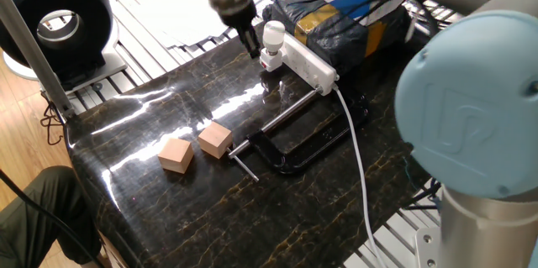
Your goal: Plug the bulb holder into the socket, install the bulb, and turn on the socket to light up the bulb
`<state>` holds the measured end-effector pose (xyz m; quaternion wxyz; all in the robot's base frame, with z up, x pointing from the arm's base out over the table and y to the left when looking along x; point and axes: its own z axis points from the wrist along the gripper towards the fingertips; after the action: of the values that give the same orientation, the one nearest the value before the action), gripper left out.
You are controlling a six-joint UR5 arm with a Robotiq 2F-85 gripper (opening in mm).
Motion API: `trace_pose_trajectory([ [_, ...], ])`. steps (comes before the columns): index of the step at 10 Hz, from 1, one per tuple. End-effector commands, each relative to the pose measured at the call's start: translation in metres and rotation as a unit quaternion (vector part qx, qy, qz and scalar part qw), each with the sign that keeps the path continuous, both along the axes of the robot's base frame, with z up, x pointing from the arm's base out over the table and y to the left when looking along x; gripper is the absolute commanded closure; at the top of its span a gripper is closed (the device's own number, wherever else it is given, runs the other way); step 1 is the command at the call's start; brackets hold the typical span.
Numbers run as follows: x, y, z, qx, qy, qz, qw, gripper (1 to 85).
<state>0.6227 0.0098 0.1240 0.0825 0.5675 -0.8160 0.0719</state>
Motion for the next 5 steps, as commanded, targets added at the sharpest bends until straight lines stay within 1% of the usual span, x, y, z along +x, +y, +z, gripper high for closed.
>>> trace_pose_trajectory([
  [1,0.008,0.009,0.027,0.070,-0.028,0.056,0.9955,59.0],
  [2,0.020,0.015,0.028,0.080,-0.049,0.091,0.9914,47.0],
  [3,0.017,0.022,0.028,0.092,-0.044,0.098,0.9900,47.0],
  [4,0.008,0.021,0.028,0.093,-0.032,0.090,0.9911,47.0],
  [5,0.004,0.018,0.029,0.087,-0.029,0.083,0.9923,47.0],
])
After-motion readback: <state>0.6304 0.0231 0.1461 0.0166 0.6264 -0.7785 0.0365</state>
